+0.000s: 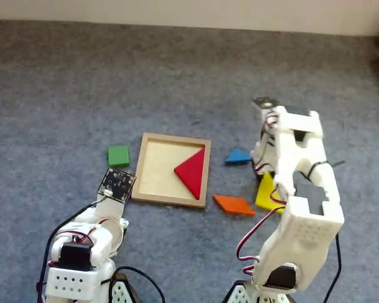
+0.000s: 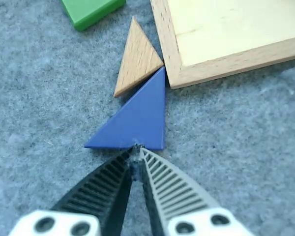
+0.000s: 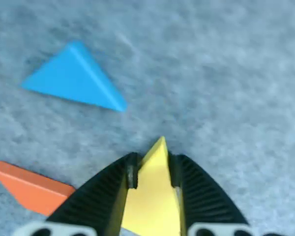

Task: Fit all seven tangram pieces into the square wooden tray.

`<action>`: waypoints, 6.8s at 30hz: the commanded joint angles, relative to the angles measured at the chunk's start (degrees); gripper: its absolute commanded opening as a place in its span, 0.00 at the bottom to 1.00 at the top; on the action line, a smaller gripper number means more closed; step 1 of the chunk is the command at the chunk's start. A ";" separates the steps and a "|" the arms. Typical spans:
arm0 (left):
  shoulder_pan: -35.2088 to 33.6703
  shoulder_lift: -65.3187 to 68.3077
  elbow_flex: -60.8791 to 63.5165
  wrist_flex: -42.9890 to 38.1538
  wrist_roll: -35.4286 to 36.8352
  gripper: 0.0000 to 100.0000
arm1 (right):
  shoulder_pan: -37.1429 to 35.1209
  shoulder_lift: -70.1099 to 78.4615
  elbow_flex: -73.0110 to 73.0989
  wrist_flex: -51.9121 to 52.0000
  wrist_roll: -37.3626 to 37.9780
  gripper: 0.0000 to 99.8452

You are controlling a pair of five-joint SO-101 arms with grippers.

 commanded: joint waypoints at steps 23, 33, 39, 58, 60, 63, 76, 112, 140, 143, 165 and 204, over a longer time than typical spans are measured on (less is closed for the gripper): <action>-0.04 -2.15 1.10 0.35 -0.18 0.01 | -1.71 -28.88 27.21 -1.45 -3.96 0.32; -0.04 -2.15 1.10 0.35 -0.18 0.01 | -3.03 -34.51 41.98 -12.18 -4.04 0.32; -0.04 -2.15 1.10 0.35 -0.18 0.01 | -0.40 -31.25 42.33 -16.31 -4.04 0.32; -0.04 -2.15 1.10 0.35 -0.18 0.01 | -2.24 -29.76 41.63 -17.10 -12.04 0.32; -0.04 -2.15 1.10 0.35 -0.18 0.01 | -2.24 -29.76 40.48 -16.92 -12.84 0.32; -0.04 -2.15 1.10 0.35 -0.18 0.01 | -2.51 -29.76 39.87 -16.92 -15.82 0.32; -0.04 -2.15 1.10 0.35 -0.18 0.01 | -2.59 -29.76 38.02 -13.49 -16.44 0.32; -0.04 -2.15 1.10 0.35 -0.18 0.01 | -2.59 -29.58 41.01 -10.86 -15.91 0.32; -0.04 -2.15 1.10 0.35 -0.18 0.01 | -2.59 -29.58 41.27 -15.69 -12.48 0.18; -0.04 -2.15 1.10 0.35 -0.18 0.01 | -1.19 -30.81 41.19 -15.69 -12.40 0.18; -0.04 -2.15 1.10 0.35 -0.18 0.01 | -8.22 -60.00 42.15 -10.15 -3.96 0.18; -0.04 -2.15 1.10 0.35 -0.18 0.01 | -28.53 -54.99 35.12 -43.47 -11.96 0.18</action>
